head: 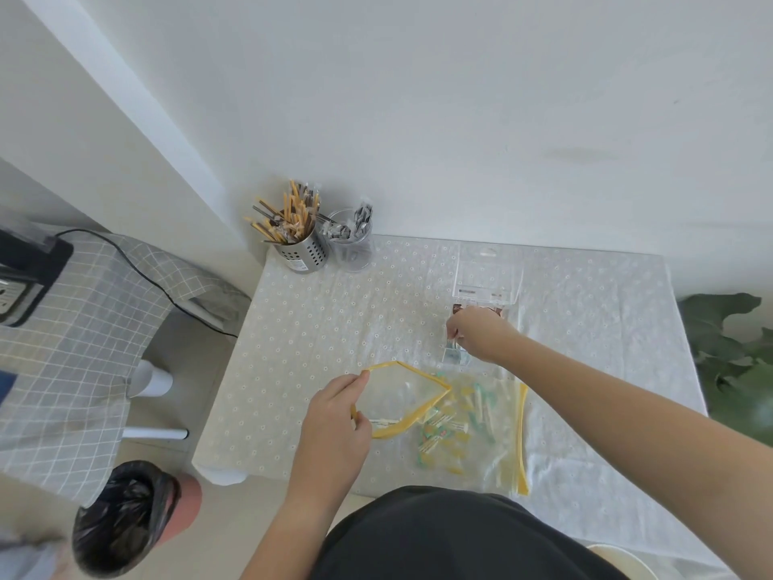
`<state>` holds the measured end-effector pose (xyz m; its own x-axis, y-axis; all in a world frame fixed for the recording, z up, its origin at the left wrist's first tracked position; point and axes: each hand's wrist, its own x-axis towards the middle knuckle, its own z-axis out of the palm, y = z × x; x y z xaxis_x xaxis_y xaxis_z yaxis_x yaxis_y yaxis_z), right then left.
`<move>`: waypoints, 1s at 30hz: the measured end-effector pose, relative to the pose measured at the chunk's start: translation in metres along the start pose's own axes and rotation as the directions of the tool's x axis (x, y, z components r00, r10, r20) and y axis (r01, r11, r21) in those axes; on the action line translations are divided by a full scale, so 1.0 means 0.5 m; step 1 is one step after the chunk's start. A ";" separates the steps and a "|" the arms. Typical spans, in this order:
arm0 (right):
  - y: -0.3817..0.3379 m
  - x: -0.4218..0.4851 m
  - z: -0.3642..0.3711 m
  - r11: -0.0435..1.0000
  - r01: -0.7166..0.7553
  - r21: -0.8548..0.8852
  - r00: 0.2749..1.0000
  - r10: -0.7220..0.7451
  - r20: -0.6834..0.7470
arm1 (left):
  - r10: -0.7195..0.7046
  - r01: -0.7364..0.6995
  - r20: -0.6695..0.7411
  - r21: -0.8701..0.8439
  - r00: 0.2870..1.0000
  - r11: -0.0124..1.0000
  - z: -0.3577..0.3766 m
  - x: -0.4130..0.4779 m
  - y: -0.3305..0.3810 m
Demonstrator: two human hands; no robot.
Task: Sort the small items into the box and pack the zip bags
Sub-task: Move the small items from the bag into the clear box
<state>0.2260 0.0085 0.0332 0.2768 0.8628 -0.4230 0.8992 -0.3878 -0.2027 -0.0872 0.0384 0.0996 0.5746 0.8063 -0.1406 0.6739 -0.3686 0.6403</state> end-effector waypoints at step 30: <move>0.013 -0.035 0.037 0.991 -0.130 -0.010 0.981 0.127 -0.147 | 0.012 -0.012 0.010 0.003 1.000 1.000 0.005 -0.011 0.003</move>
<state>0.2205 -0.0150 0.0231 0.4357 0.8445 -0.3114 0.8590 -0.4935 -0.1366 -0.0883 0.0323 0.0997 0.5877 0.7968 -0.1404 0.6682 -0.3801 0.6396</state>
